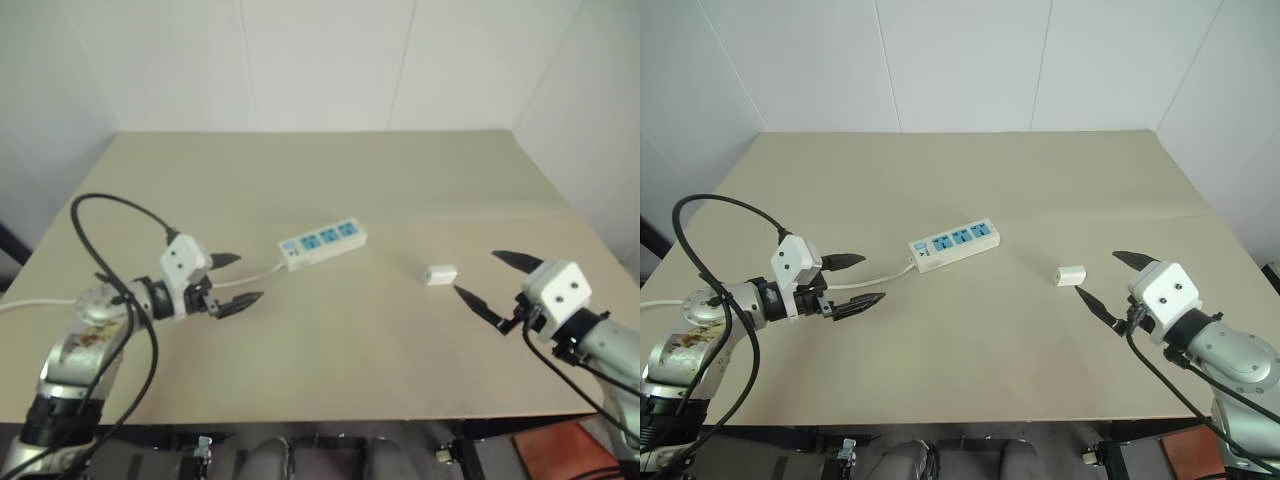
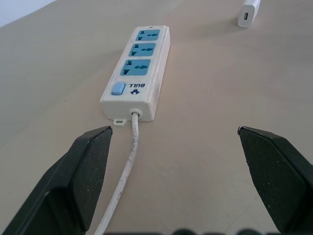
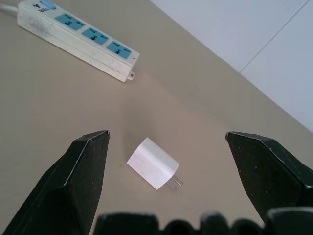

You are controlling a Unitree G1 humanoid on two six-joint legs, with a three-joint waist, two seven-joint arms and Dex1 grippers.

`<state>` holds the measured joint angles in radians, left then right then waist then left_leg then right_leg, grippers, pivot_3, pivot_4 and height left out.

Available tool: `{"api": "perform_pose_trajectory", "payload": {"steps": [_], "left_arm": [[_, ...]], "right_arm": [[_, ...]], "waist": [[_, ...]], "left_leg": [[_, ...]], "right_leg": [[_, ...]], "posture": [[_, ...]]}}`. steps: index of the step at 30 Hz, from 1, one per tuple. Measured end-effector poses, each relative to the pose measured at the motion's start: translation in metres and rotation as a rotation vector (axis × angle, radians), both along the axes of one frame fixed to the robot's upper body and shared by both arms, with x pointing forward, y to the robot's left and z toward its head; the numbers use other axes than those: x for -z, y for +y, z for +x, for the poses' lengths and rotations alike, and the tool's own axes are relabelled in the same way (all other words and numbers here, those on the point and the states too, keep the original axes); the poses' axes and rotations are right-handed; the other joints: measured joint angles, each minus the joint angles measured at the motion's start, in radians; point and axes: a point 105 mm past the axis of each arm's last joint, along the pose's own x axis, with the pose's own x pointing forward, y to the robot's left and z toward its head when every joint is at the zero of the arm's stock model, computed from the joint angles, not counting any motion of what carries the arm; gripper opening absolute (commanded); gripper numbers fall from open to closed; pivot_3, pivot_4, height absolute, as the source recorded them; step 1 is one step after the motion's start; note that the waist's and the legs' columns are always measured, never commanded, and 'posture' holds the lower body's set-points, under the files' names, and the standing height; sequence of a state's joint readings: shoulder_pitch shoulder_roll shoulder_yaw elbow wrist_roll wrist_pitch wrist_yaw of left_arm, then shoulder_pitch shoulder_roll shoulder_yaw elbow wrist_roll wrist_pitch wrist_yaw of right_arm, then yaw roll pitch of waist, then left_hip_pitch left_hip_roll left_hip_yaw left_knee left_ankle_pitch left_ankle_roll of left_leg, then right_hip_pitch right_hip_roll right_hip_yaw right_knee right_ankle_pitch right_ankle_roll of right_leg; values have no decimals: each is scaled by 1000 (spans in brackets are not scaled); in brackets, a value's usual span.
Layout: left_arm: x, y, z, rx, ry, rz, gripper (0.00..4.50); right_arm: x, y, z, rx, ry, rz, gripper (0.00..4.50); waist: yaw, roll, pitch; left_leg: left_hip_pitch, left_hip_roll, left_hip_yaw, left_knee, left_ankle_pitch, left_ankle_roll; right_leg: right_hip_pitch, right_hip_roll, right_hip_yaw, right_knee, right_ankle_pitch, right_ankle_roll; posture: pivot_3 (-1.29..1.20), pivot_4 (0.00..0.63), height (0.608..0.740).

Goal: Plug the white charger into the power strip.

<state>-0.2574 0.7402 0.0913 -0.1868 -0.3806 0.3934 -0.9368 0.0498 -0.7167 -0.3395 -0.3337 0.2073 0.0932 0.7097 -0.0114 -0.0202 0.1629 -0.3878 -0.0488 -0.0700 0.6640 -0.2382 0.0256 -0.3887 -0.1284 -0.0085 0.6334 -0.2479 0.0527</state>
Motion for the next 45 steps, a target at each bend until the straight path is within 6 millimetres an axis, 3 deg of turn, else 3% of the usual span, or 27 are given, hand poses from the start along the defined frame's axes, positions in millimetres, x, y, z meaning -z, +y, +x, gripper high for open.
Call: {"api": "perform_pose_trajectory", "payload": {"steps": [7, 13, 25, 29, 31, 37, 40, 45], "left_arm": [[0, -6, -5, 53, 31, -3, 4488], [6, -6, -1, 82, 74, 0, 4488], [2, -15, 19, 150, 62, 21, 4488], [-9, -22, 39, 118, 15, 10, 4488], [-9, -21, 47, 83, -4, 10, 4488], [5, -28, 79, -2, 63, -47, 4488], [9, -37, 98, -6, 110, -66, 4488], [36, -41, 103, 16, 201, 52, 4488]], "right_arm": [[-18, 10, 2, -5, -78, -2, 4500], [0, 25, -9, -13, -30, -35, 4500], [-10, 37, -16, 19, 51, -76, 4500], [-27, 26, 3, 56, -19, -80, 4500], [-25, 26, 4, 34, -14, -70, 4500], [-14, 37, 4, -71, 37, -34, 4500], [-17, 43, 9, -123, 37, -48, 4500], [-20, 41, 14, -138, 37, -57, 4500]], "waist": [[0, 0, 0], [4, 0, 0], [-1, 0, 0], [0, -1, 0], [0, -1, 0], [2, -2, 1], [2, -2, 1], [-5, -2, 1]], "left_leg": [[0, 0, 1, -1, 0, 0], [0, -1, 1, -1, 0, 0], [0, -1, 1, -1, 0, 0], [1, -1, 2, -1, 0, 0], [0, -1, 1, -1, 0, 0], [-2, -3, 1, 1, 0, 0], [-1, -4, 1, 2, 0, 0], [-3, -4, 2, 2, 0, 1]], "right_leg": [[-1, 0, 0, 0, 0, 0], [-1, 0, 1, 0, 0, 0], [-1, 0, 1, 0, 0, 0], [0, 0, 1, 0, 1, 1], [-1, 0, 0, -1, 0, 1], [-1, 0, 1, -1, 1, 2], [0, 0, 1, 0, 1, 2], [-2, 0, 1, -1, 1, 3]], "posture": [[0, 150, 740], [0, 150, 740], [0, 150, 740], [0, 150, 740], [0, 150, 740], [0, 150, 740], [0, 150, 740], [0, 150, 740]]}}
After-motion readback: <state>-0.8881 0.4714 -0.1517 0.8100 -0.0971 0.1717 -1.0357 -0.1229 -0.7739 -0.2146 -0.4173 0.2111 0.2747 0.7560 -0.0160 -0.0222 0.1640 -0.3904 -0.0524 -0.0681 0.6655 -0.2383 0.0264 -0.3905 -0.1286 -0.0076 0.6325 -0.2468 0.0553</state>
